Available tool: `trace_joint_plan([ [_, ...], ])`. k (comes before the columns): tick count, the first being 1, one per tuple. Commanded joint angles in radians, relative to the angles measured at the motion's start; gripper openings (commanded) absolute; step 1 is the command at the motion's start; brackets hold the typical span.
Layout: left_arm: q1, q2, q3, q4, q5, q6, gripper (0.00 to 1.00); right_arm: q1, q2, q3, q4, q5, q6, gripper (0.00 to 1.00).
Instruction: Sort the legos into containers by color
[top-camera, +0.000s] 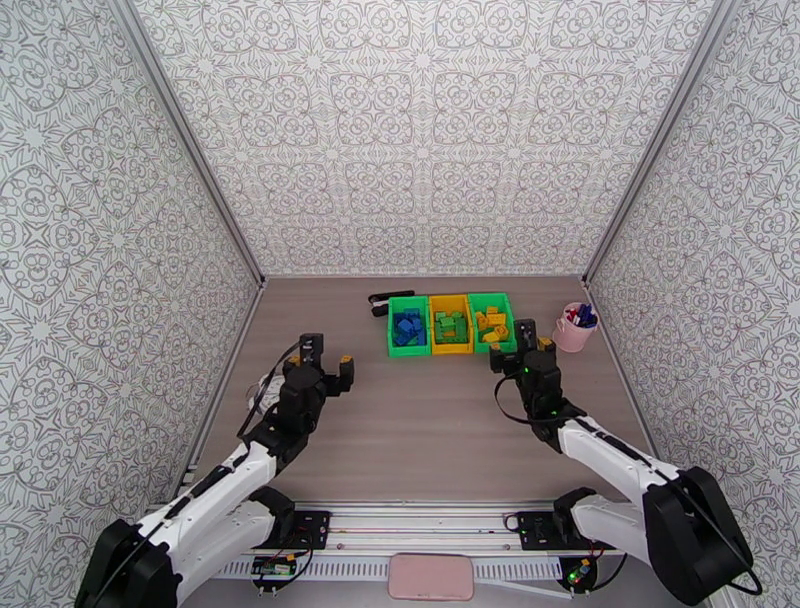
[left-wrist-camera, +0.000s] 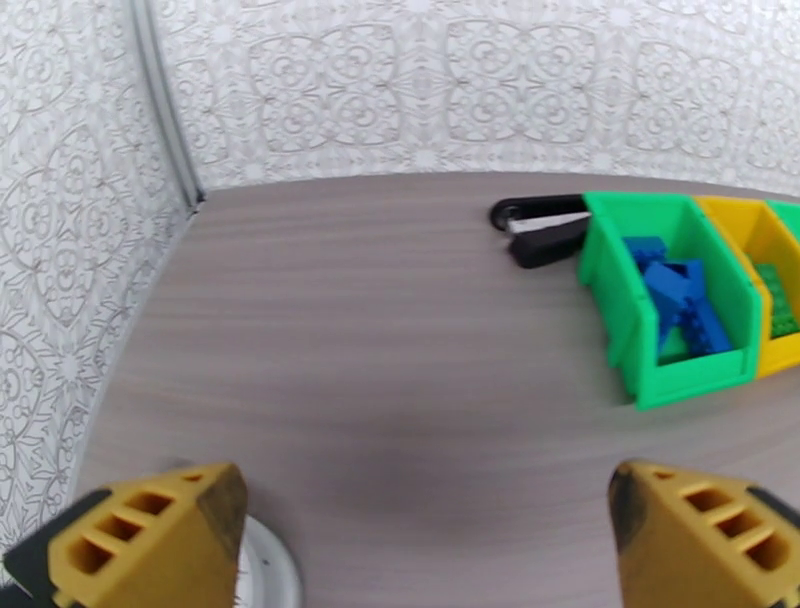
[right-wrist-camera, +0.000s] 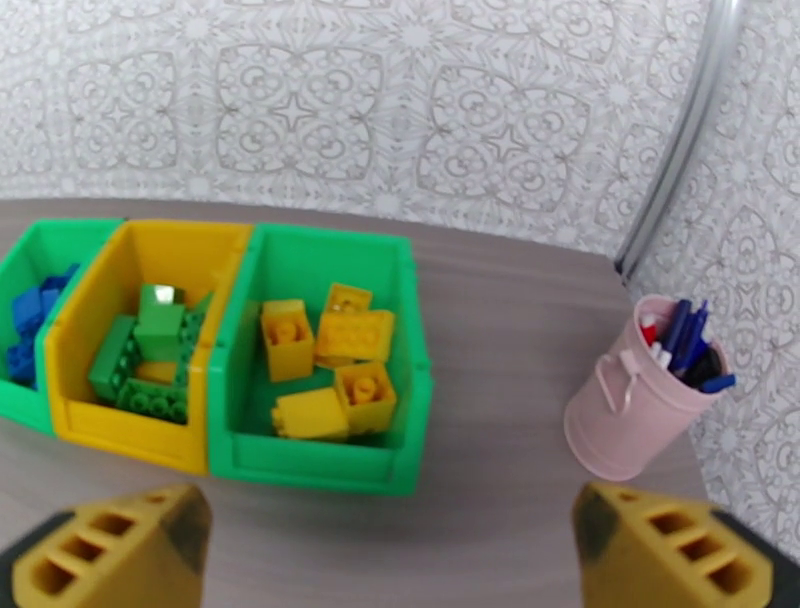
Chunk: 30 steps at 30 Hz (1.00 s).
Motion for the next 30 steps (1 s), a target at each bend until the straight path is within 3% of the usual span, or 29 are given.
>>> trace_joint_plan([
  [1,0.066,0.019,-0.007,0.098,0.042,0.063,1.00,-0.048,0.052,0.025,0.037,-0.018,0.001,1.00],
  [6,0.142,0.118,-0.031,0.248,0.055,0.183,1.00,-0.089,0.096,0.038,0.123,-0.073,-0.011,1.00],
  [10,0.220,0.229,-0.066,0.356,0.094,0.161,1.00,-0.113,0.131,0.087,0.090,-0.088,-0.007,1.00],
  [16,0.317,0.343,-0.094,0.564,0.246,0.143,1.00,-0.115,0.117,0.088,0.046,-0.104,0.006,1.00],
  [27,0.444,0.593,-0.069,0.778,0.429,0.114,1.00,-0.140,0.062,0.028,0.079,-0.132,0.017,1.00],
  [30,0.455,0.584,-0.040,0.706,0.445,0.105,1.00,-0.157,0.039,0.025,0.005,-0.090,-0.004,1.00],
])
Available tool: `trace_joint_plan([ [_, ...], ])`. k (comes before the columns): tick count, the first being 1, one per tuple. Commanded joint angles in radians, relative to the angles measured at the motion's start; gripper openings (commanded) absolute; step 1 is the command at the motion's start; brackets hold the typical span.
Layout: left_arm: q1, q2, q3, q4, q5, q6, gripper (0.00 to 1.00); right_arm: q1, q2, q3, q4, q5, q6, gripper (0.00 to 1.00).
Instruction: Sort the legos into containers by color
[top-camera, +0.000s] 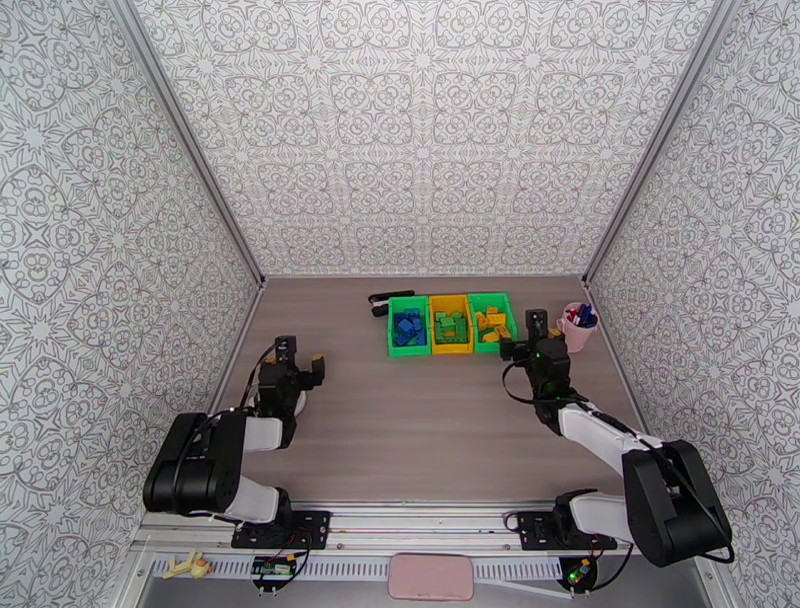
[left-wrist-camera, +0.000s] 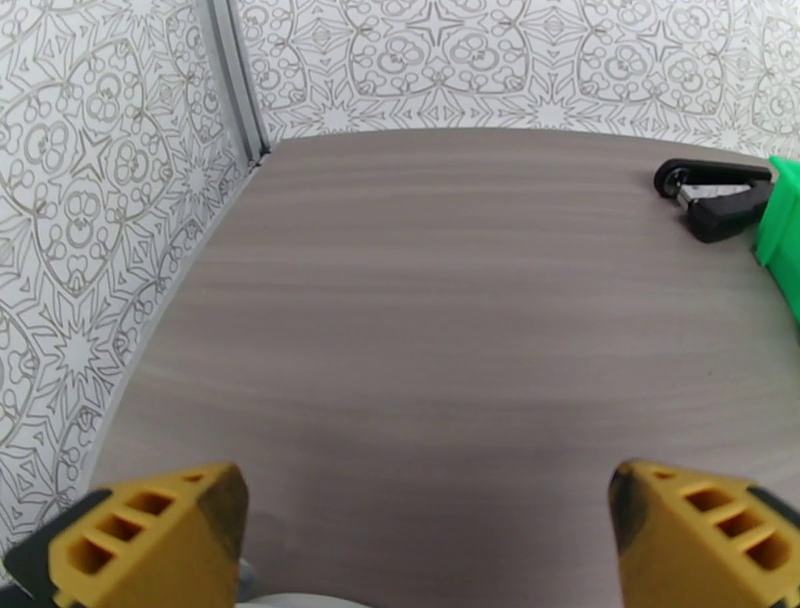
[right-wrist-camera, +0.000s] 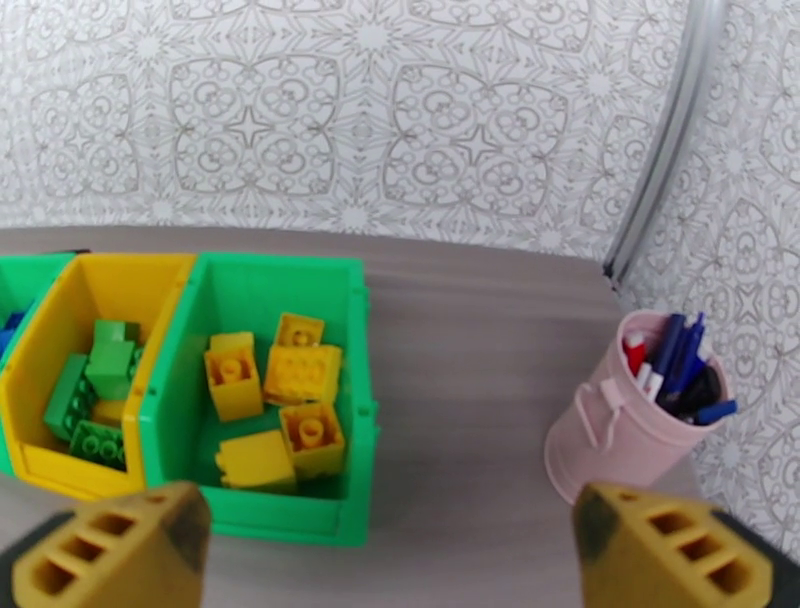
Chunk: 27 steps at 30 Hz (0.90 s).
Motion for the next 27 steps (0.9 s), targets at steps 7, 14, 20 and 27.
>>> trace_joint_plan([
  [7,0.020,0.005,0.101,-0.083,0.059,-0.029,1.00,-0.117,0.040,-0.161,0.233,-0.089,0.048,1.00],
  [14,0.026,0.005,0.101,-0.082,0.067,-0.035,1.00,-0.138,0.221,-0.145,0.373,-0.134,0.038,1.00],
  [20,0.012,0.005,0.101,-0.080,0.040,-0.024,1.00,-0.159,0.218,-0.126,0.326,-0.169,0.049,1.00],
  [27,0.005,0.005,0.100,-0.079,0.025,-0.021,1.00,-0.161,0.216,-0.124,0.321,-0.171,0.047,1.00],
])
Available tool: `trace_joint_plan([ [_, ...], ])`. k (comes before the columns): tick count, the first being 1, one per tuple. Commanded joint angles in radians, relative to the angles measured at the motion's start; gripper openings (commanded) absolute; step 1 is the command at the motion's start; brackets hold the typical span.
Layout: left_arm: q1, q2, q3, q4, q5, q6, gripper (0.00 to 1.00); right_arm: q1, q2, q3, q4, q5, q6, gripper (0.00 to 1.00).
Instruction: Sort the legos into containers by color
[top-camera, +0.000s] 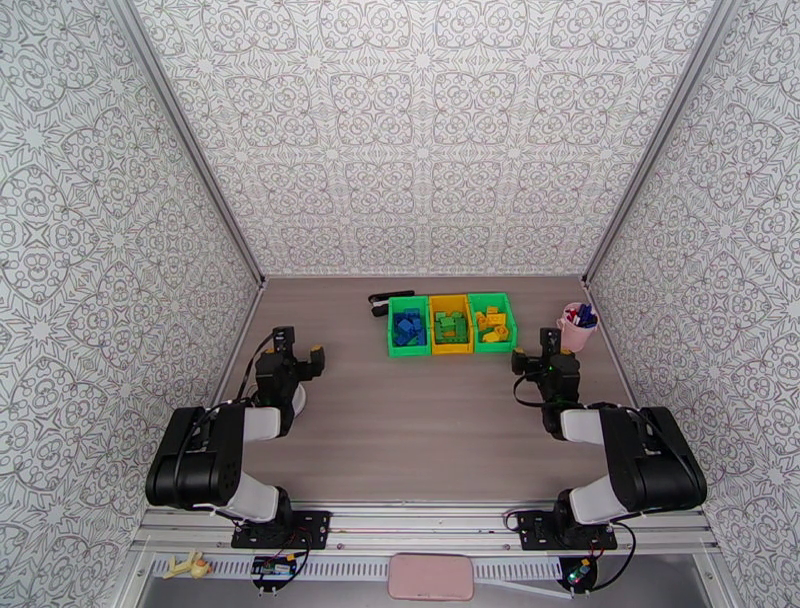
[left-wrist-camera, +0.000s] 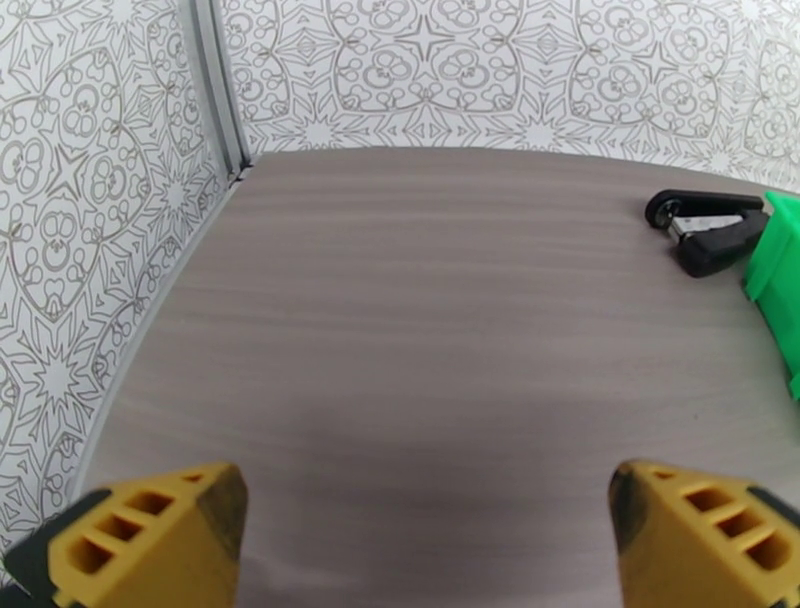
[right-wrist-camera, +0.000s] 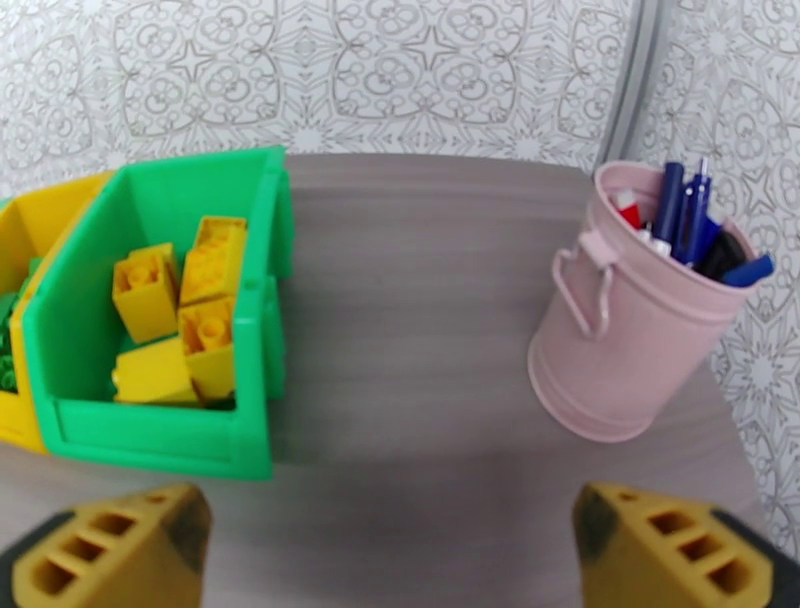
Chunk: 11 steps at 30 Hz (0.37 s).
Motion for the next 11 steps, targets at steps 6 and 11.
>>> trace_joint_plan([
  [6,-0.005,0.004,0.013,-0.018,-0.011,0.001,1.00,-0.005,0.002,0.019,0.016,-0.017,0.012,1.00],
  [11,-0.005,0.004,0.013,-0.017,-0.009,0.001,1.00,-0.005,0.001,0.019,0.016,-0.017,0.013,1.00],
])
